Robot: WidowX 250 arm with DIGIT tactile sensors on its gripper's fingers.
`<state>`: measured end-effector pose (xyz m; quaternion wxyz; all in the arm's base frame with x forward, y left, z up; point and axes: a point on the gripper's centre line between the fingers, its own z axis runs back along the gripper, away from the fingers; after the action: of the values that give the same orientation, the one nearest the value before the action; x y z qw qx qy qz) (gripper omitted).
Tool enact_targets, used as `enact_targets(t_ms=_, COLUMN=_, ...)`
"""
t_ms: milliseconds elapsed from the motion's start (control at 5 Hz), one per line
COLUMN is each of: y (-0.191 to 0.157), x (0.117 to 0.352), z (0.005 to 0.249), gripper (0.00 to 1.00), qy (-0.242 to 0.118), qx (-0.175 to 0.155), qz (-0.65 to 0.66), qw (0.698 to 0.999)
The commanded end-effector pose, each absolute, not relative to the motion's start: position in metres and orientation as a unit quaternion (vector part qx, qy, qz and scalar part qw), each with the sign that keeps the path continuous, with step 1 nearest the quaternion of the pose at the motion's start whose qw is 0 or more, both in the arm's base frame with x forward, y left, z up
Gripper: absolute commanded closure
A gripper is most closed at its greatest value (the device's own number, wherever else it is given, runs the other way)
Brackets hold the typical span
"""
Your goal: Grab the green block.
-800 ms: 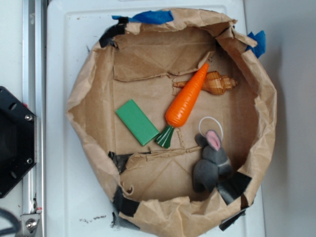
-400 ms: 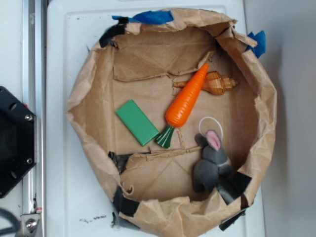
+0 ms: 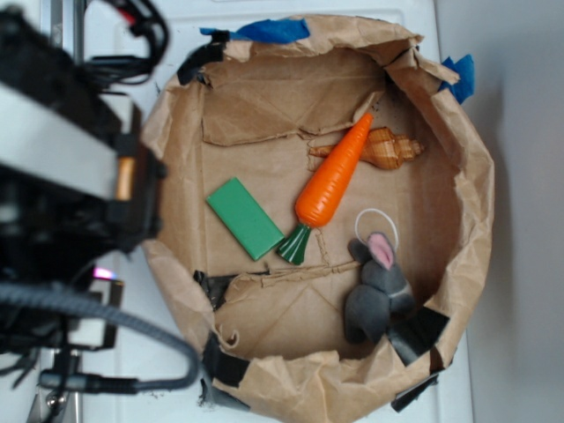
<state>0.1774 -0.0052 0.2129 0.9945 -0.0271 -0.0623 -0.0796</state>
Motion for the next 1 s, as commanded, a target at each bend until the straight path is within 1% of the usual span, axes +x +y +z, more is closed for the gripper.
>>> enact_targets(t_ms=0, y=0.012, x=0.219, z=0.197, gripper=0.00, qy=-0.101, qx=-0.043, qz=-0.152, qw=0.982)
enact_targets(t_ms=200, y=0.018, x=0.231, z=0.170, gripper=0.00, qy=-0.088, qx=-0.035, qz=-0.164, qw=0.982)
enact_targets(t_ms=400, y=0.025, x=0.241, z=0.138, gripper=0.00, qy=-0.076, qx=-0.033, qz=-0.183, qw=0.980)
enact_targets(t_ms=600, y=0.021, x=0.237, z=0.115, gripper=0.00, qy=-0.065, qx=-0.023, qz=-0.207, qw=0.976)
enact_targets(t_ms=800, y=0.014, x=0.225, z=0.103, gripper=0.00, qy=-0.068, qx=-0.022, qz=-0.234, qw=0.970)
